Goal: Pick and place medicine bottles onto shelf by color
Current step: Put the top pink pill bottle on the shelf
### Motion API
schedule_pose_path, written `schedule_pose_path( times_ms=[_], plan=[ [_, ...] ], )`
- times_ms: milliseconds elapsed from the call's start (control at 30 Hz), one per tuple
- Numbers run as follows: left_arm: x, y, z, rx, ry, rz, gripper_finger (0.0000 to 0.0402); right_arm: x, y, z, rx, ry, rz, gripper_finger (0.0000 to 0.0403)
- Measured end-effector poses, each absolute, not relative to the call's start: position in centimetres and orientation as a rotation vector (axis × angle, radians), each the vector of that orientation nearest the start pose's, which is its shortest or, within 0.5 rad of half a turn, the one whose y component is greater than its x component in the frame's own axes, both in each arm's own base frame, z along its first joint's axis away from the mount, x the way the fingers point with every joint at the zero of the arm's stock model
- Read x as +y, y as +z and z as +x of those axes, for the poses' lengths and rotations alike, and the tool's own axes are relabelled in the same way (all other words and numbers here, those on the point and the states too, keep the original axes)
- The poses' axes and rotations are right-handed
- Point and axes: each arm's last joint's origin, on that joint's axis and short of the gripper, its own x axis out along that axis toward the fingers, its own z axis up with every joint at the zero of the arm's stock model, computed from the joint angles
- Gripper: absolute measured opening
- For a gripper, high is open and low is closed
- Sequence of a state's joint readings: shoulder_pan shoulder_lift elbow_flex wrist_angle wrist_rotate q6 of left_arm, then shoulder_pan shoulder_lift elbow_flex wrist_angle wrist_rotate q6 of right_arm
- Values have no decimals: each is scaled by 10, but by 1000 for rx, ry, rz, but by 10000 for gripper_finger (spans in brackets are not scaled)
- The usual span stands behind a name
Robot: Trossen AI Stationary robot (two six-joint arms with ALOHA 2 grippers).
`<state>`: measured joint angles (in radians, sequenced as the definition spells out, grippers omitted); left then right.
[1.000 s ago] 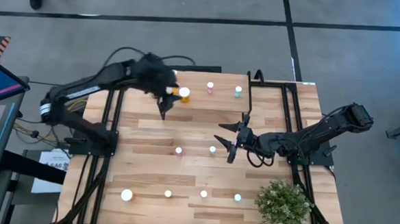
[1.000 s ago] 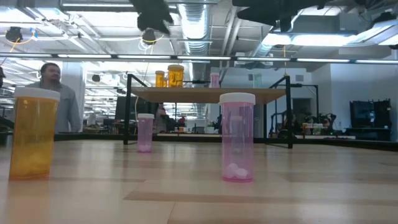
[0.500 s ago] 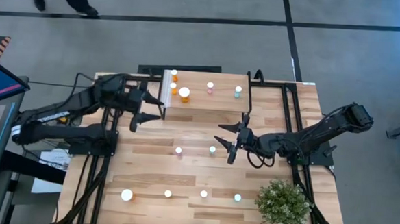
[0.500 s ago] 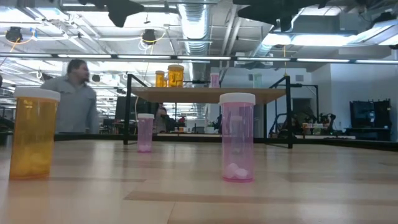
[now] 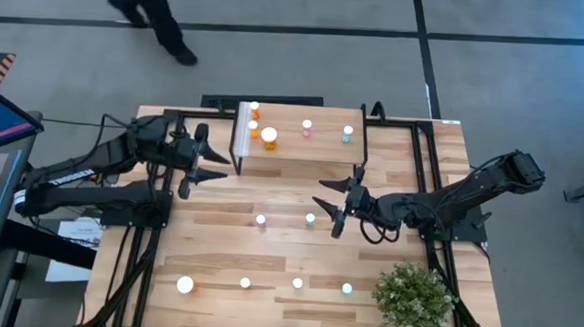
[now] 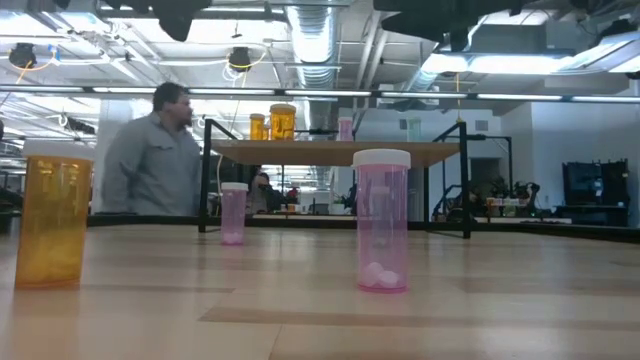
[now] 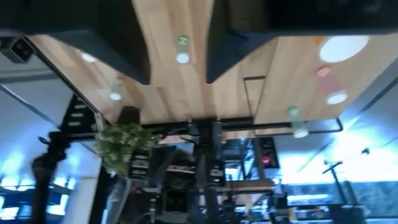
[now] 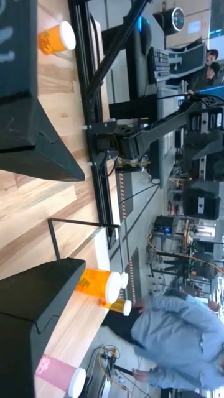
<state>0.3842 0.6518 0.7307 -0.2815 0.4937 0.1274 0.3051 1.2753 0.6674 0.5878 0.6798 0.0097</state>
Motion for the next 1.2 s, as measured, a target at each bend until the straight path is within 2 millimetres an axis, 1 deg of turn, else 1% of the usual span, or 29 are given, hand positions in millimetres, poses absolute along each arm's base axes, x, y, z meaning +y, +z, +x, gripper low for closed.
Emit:
schedule_pose_path(
  times_ms=[100,133,233,367,700,867,1000,1100,1200],
  plan=[
    [39,322,135,192,-144,68,40,63,264,262,16,-374,0,235],
    [39,321,135,201,-144,70,20,63,264,262,16,-374,0,235],
    [40,319,135,220,-128,83,4,63,264,262,15,-374,5,235],
    [41,318,135,233,-103,89,0,63,264,262,14,-374,9,235],
    [41,318,135,236,-104,85,0,63,264,262,14,-374,9,235],
    [41,315,135,269,-61,-26,0,63,264,262,14,-373,9,235],
    [42,312,129,388,45,-86,2,63,264,262,15,-373,9,235],
    [42,306,127,486,101,-141,22,63,264,262,14,-373,9,235],
    [39,298,130,567,112,-183,61,63,264,262,15,-373,9,235]
  ],
)
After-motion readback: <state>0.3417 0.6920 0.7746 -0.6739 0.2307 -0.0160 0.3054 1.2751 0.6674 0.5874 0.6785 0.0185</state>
